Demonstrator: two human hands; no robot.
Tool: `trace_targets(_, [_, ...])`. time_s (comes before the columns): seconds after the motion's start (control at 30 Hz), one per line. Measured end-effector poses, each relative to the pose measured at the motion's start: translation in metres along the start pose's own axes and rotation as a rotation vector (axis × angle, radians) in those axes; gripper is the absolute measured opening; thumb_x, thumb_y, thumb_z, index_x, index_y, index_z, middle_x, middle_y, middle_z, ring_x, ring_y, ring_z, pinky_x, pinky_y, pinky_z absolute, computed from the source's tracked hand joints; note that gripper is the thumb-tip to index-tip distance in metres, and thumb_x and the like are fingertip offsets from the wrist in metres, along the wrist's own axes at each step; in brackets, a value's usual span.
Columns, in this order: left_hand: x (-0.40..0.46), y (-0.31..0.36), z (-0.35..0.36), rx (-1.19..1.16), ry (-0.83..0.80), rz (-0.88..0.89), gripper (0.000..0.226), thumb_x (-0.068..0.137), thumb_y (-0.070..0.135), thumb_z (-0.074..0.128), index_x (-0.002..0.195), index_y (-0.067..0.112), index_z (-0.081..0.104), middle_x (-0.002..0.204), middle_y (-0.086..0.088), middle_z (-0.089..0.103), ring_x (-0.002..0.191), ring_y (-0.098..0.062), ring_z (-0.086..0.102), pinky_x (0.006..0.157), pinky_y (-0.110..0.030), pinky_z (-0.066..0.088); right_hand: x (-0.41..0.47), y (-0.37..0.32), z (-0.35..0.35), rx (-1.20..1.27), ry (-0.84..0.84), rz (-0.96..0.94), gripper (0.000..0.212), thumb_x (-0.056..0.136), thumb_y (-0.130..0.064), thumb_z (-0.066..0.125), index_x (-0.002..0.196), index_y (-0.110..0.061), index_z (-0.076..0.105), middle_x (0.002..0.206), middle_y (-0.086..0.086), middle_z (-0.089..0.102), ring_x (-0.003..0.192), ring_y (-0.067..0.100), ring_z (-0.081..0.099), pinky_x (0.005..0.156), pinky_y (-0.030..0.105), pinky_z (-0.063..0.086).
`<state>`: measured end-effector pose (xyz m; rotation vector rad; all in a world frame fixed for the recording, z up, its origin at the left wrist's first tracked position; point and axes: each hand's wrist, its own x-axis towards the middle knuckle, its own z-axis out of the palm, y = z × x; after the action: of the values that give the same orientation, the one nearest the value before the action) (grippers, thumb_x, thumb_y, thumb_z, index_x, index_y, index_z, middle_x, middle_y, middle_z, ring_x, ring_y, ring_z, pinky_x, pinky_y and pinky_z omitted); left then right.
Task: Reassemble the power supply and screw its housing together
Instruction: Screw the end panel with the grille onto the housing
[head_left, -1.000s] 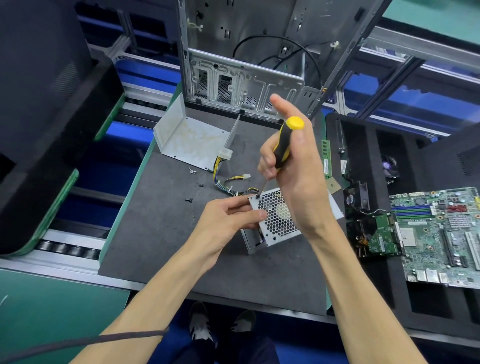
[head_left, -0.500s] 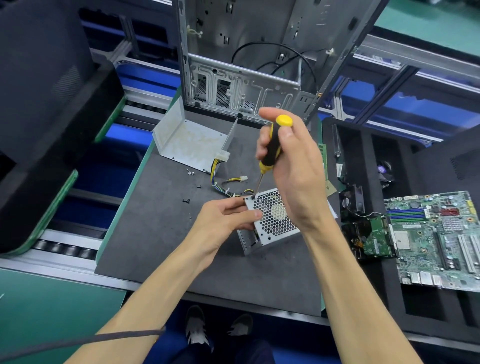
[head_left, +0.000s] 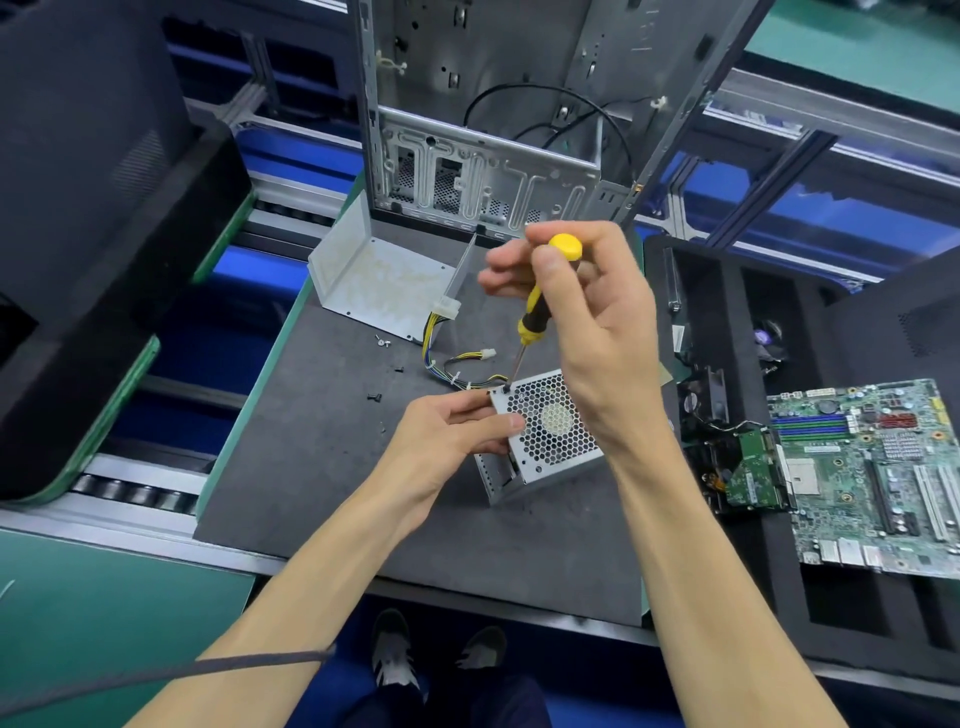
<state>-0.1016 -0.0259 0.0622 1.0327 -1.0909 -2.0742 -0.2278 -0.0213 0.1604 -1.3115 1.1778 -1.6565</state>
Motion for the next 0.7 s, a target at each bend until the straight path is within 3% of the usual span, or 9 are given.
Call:
trace_targets(0.07, [0.000, 0.000, 0.000, -0.001, 0.001, 0.002, 0.024, 0.087, 0.004, 0.073, 0.111, 0.006, 0.074, 0.107, -0.011, 0.078, 0.103, -0.031, 0.073, 0.087, -0.029, 0.059, 0.000, -0.002, 0.002, -0.018, 0.036, -0.024, 0.014, 0.100, 0.002, 0.059, 0.100, -0.006, 0.047, 0.090, 0.019, 0.074, 0.078, 0.029, 0.077, 0.067, 0.023, 0.057])
trace_targets(0.17, [-0.001, 0.000, 0.001, -0.003, 0.005, 0.003, 0.022, 0.086, 0.004, 0.075, 0.108, 0.007, 0.075, 0.105, -0.010, 0.078, 0.102, -0.029, 0.073, 0.085, -0.027, 0.059, 0.000, -0.004, 0.001, -0.044, 0.113, -0.038, 0.028, 0.095, 0.000, 0.067, 0.090, -0.012, 0.043, 0.073, 0.014, 0.073, 0.061, 0.030, 0.074, 0.053, 0.028, 0.055])
trace_targets(0.27, [-0.002, 0.000, 0.001, -0.007, 0.012, 0.006, 0.023, 0.085, 0.005, 0.075, 0.108, 0.007, 0.075, 0.105, -0.010, 0.078, 0.100, -0.028, 0.074, 0.082, -0.025, 0.059, 0.003, 0.000, 0.002, -0.060, 0.199, -0.026, 0.031, 0.096, -0.009, 0.068, 0.084, -0.016, 0.040, 0.053, 0.006, 0.057, 0.042, 0.021, 0.056, 0.041, 0.025, 0.042])
trace_targets(0.37, [-0.003, 0.001, 0.002, -0.001, 0.020, 0.000, 0.026, 0.086, 0.005, 0.075, 0.112, 0.007, 0.073, 0.106, -0.010, 0.078, 0.100, -0.030, 0.073, 0.084, -0.030, 0.059, 0.003, 0.003, 0.007, -0.005, 0.233, -0.025, 0.029, 0.101, -0.016, 0.059, 0.080, -0.017, 0.039, 0.051, 0.005, 0.038, 0.041, 0.017, 0.036, 0.043, 0.024, 0.033])
trace_targets(0.5, [-0.002, 0.001, -0.001, 0.073, 0.017, 0.000, 0.027, 0.088, 0.008, 0.075, 0.114, 0.010, 0.074, 0.109, -0.012, 0.077, 0.103, -0.034, 0.070, 0.090, -0.040, 0.056, 0.014, -0.003, 0.003, 0.206, 0.295, -0.015, 0.032, 0.105, -0.021, 0.050, 0.075, -0.019, 0.038, 0.050, -0.001, 0.036, 0.040, 0.014, 0.028, 0.044, 0.024, 0.028])
trace_targets(0.6, [0.000, 0.002, -0.005, 0.071, 0.034, 0.013, 0.025, 0.090, 0.014, 0.074, 0.115, 0.013, 0.074, 0.109, -0.014, 0.075, 0.087, -0.021, 0.066, 0.079, -0.032, 0.058, 0.022, -0.004, -0.005, 0.521, 0.376, 0.099, 0.032, 0.107, -0.025, 0.046, 0.077, -0.019, 0.037, 0.052, -0.003, 0.034, 0.041, 0.011, 0.024, 0.043, 0.024, 0.027])
trace_targets(0.7, [0.004, 0.004, -0.017, 0.042, 0.155, 0.023, 0.019, 0.096, 0.021, 0.068, 0.111, 0.014, 0.076, 0.101, -0.013, 0.074, 0.078, -0.017, 0.066, 0.073, -0.030, 0.056, 0.023, 0.005, -0.010, 0.794, 0.481, 0.241, 0.034, 0.106, -0.026, 0.049, 0.074, -0.019, 0.039, 0.056, -0.005, 0.024, 0.044, 0.010, 0.019, 0.043, 0.022, 0.024])
